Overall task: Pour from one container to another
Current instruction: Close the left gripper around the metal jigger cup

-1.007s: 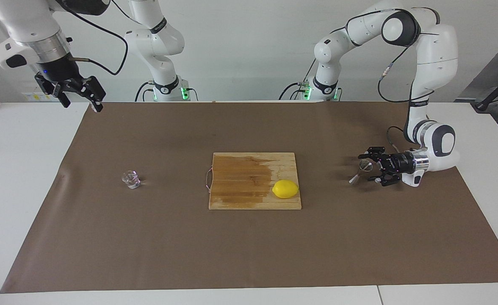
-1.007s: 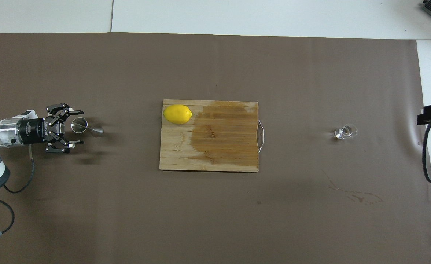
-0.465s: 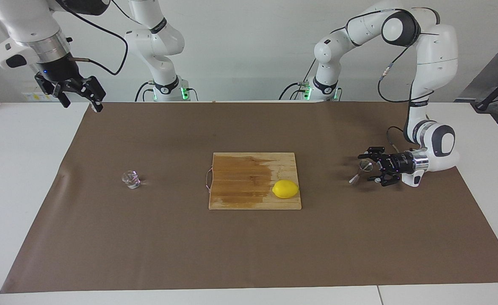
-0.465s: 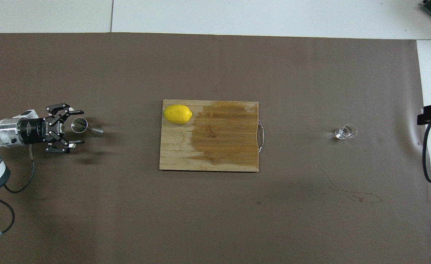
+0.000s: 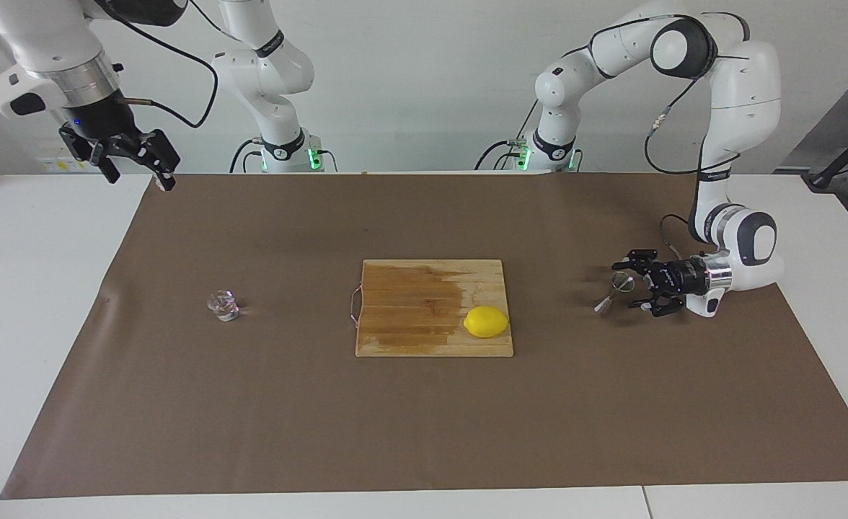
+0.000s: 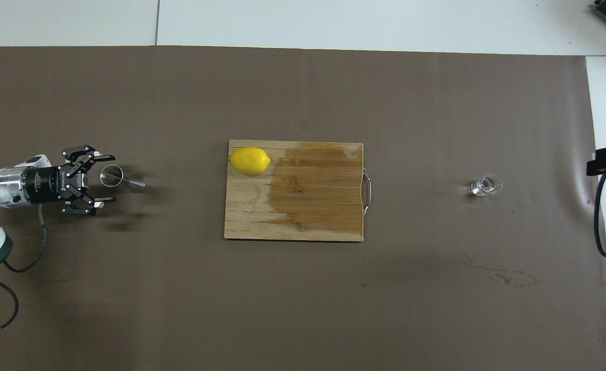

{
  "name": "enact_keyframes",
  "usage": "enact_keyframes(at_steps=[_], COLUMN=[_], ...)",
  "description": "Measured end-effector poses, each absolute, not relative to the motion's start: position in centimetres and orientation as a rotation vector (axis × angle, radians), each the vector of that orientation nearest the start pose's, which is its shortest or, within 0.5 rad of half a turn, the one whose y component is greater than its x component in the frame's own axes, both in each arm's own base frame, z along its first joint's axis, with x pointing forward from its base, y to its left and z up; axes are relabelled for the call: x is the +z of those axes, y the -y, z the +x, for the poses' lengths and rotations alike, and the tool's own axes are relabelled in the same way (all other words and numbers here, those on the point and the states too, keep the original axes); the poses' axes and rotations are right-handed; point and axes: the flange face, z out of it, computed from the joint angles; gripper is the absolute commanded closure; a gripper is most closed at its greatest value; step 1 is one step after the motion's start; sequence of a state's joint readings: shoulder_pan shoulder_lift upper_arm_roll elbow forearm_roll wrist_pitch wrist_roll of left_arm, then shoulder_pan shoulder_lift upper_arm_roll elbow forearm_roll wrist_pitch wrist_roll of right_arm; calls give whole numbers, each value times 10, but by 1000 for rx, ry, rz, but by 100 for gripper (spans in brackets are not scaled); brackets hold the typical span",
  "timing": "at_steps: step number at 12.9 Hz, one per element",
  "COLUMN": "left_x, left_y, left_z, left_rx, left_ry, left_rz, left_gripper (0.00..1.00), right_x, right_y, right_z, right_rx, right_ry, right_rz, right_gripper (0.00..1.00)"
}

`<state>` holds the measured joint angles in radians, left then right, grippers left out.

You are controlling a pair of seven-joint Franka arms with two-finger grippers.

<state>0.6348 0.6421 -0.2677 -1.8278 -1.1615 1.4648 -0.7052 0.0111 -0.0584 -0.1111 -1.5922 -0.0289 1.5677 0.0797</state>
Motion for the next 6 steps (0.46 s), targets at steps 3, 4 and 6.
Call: enact_keyframes(at_steps=[3,4,6], left_x=[228,228,230], left_y=[-118,-118,-117], left_z=[574,574,574], left_rx=[-1182,-1182,-1183], left_ry=[-1249,-1246,-1238], left_rz=[1192,1190,1188], left_gripper=[0,0,0], right_x=[646,646,646], right_y=[59,59,59], right_z=[533,533,533], right_rx=[-53,-53,-53], right_ry=[-285,-285,-285], right_rz=[-3151,-3151,-3151], right_gripper=[0,0,0])
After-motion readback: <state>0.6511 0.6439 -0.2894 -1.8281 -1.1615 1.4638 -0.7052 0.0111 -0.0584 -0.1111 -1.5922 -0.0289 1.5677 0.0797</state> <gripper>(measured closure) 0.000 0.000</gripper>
